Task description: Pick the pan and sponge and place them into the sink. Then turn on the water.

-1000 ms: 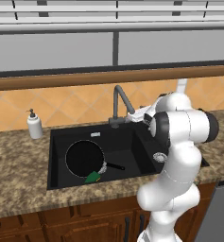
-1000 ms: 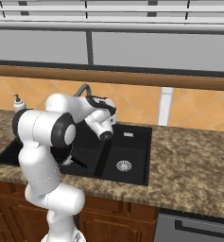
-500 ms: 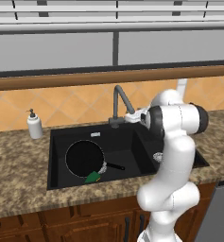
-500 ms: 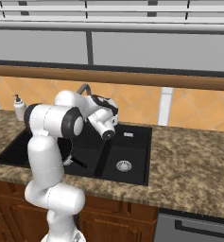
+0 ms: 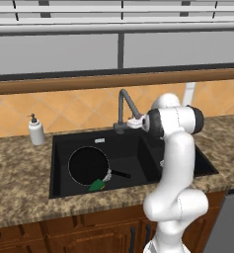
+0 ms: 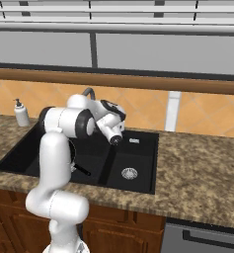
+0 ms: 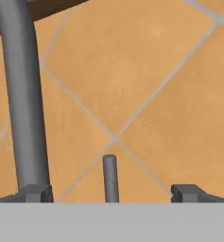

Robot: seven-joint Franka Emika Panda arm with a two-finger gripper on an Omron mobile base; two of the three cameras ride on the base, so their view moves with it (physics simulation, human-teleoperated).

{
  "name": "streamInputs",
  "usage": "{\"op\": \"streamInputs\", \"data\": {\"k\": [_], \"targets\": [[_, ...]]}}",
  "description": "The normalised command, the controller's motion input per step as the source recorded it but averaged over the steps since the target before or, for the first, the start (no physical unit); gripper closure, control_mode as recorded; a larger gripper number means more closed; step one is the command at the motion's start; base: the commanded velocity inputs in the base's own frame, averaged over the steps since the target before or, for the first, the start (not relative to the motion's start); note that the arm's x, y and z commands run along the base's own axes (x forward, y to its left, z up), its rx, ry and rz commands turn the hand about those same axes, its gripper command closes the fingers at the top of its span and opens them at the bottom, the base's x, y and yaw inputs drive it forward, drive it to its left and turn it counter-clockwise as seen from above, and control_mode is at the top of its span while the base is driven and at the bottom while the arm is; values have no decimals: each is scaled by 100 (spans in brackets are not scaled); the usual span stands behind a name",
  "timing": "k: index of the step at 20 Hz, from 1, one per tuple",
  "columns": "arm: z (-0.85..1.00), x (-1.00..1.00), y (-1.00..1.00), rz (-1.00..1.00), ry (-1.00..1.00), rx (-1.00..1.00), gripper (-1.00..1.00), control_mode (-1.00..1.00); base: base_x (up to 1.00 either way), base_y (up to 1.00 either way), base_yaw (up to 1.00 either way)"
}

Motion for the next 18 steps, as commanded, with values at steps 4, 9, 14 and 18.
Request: {"op": "streamInputs", "data": {"k": [4,9,14,18], "targets": [[-21,65,0,0,5,2,-100,-100,0,0,0],[-14,68,0,0,6,1,-100,-100,0,0,0],[-12,29,-1,0,1,1,100,-100,0,0,0],[0,2,-18,0,0,3,100,-100,0,0,0]]}}
